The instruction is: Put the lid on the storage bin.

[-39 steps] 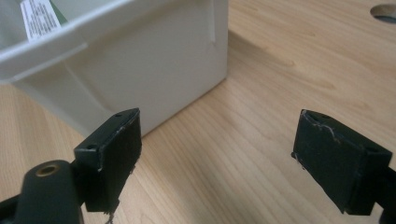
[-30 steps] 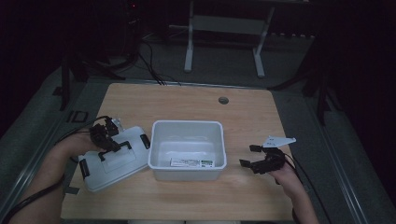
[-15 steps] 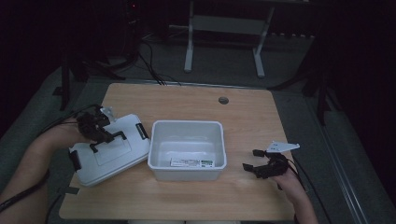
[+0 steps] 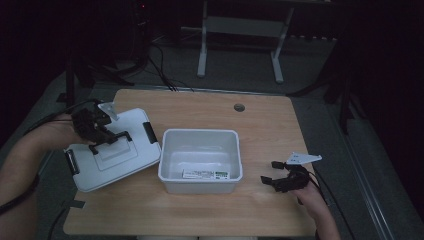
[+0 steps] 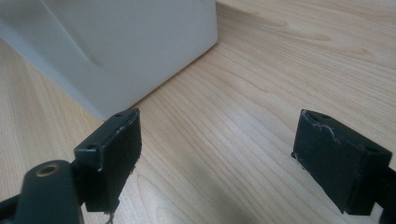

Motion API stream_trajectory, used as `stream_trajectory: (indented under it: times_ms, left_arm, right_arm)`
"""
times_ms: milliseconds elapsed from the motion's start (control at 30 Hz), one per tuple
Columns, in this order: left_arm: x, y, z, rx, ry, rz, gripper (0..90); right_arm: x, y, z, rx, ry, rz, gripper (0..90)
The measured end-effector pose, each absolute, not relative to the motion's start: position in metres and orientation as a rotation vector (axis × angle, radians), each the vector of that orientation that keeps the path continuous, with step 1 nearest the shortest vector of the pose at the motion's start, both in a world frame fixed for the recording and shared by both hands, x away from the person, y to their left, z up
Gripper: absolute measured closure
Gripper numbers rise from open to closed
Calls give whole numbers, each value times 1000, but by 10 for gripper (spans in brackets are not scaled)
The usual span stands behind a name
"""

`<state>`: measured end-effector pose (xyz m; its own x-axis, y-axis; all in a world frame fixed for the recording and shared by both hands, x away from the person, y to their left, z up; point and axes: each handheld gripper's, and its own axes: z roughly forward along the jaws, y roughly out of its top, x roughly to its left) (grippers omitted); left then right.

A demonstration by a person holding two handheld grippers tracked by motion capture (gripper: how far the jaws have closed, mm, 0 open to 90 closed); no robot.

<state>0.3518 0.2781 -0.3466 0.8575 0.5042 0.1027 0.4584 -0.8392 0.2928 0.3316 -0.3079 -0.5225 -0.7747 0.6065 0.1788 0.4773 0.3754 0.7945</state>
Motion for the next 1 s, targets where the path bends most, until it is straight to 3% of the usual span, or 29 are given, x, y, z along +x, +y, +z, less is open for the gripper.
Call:
stream_trajectory:
  times_ms: [500,1000]
  left_arm:
    - [341,272,-288,2748,685,380,835]
    - [350,214,-295,2773,499,342,834]
  right_arm:
    - [332,-305,-523,980,2479,1378,152]
    - [329,-307,-525,989,2478,1392,152]
